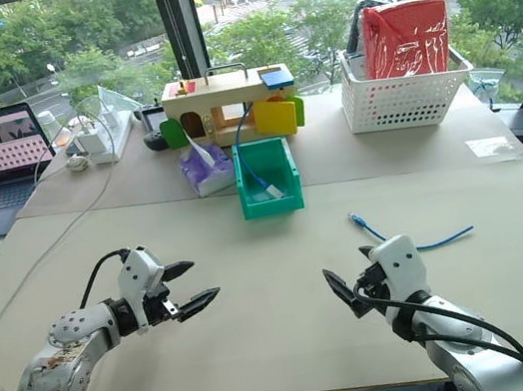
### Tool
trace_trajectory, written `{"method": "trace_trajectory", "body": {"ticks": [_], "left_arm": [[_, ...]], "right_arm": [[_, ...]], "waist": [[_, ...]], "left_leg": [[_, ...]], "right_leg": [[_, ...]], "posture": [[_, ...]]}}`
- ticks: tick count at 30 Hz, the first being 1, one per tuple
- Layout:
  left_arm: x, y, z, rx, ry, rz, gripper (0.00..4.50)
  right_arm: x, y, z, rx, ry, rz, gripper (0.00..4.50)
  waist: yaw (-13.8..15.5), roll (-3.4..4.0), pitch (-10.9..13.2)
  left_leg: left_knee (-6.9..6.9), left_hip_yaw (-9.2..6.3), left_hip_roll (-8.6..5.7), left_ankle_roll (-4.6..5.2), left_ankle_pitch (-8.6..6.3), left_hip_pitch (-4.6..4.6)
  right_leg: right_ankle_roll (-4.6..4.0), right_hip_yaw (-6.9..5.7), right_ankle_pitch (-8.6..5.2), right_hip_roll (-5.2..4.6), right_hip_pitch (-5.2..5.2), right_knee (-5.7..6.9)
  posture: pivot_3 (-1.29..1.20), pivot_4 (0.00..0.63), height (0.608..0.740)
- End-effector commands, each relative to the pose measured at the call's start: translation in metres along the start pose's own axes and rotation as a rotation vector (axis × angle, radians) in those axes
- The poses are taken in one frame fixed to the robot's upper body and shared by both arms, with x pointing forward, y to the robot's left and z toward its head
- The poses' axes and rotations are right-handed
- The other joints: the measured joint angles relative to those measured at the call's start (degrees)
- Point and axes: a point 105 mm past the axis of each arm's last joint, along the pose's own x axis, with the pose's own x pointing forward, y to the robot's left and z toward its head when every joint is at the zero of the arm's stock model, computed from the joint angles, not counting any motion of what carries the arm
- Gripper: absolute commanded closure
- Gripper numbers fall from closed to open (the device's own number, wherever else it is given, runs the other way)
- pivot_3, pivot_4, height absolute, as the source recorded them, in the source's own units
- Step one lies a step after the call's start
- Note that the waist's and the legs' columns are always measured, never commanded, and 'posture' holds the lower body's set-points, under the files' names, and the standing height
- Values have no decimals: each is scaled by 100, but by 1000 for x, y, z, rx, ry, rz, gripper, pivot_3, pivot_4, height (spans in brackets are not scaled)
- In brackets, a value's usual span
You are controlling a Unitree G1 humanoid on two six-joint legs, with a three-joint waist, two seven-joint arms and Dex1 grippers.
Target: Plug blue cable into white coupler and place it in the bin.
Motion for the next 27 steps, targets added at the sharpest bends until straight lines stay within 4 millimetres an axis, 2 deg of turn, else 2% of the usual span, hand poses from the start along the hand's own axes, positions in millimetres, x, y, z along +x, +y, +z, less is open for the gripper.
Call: {"method": "trace_trajectory", "body": {"ticks": [1, 4, 7, 9, 11, 13, 17, 21, 24, 27], "left_arm": [[3, -9, 16, -45, -82, -83, 0], [-3, -23, 30, -155, -185, -220, 0], [-11, -24, 35, -142, -203, -254, 0], [-20, -24, 37, -60, -153, -310, 0], [-25, -19, 44, -35, -148, -323, 0], [-28, -23, 48, -24, -144, -346, 0], [-30, -30, 37, 1, -107, -335, 0], [-35, -37, 24, 5, -67, -317, 0], [-35, -39, 22, 30, -55, -305, 0], [-35, -39, 20, 59, -43, -307, 0]], "right_arm": [[-3, -5, 13, -60, -25, -13, 74], [4, -24, 23, -168, -9, 2, 74], [24, -45, 30, -170, 1, -28, 74], [39, -64, 27, -182, 55, -45, 74], [51, -76, 22, -194, 105, -42, 74], [62, -84, 16, -192, 143, -22, 74], [76, -99, 6, -238, 208, -4, 74], [84, -113, -2, -156, 241, -9, 74], [85, -112, -9, -80, 253, 24, 807], [86, -104, -11, -44, 244, 85, 1782]], "waist": [[0, 0, 0], [-14, 0, 0], [-51, -3, 0], [-90, -4, 2], [-107, -4, 2], [-95, -4, 3], [-114, -4, 3], [-139, -4, 4], [-113, -5, 4], [-115, -5, 4]], "left_leg": [[0, 0, 0, 0, 0, 0], [9, 4, -2, 0, 0, -3], [18, 4, 3, 0, 0, 2], [19, 1, 15, 0, 0, 3], [19, -1, 21, 1, 1, 1], [17, -1, 21, 1, 0, 0], [13, 1, 18, 4, -3, -5], [6, 2, 19, 6, -5, -5], [11, -2, 21, 5, -4, -2], [18, -1, 21, 5, -4, 1]], "right_leg": [[0, 0, 0, 0, 0, 0], [1, 2, 2, -3, 0, 1], [9, 1, 4, 2, 6, 0], [7, 5, 5, 18, 5, 2], [2, 6, 8, 26, 1, 2], [-12, 4, 15, 25, 3, 1], [-31, 6, 26, 22, 1, -4], [-34, 8, 27, 22, -5, -4], [-37, 3, 29, 24, 0, 0], [-35, 4, 29, 24, 6, 0]], "posture": [[0, 150, 733], [0, 150, 733], [0, 150, 733], [0, 150, 733], [0, 150, 733], [0, 150, 733], [0, 150, 733], [0, 150, 733], [0, 150, 733], [0, 150, 733]]}}
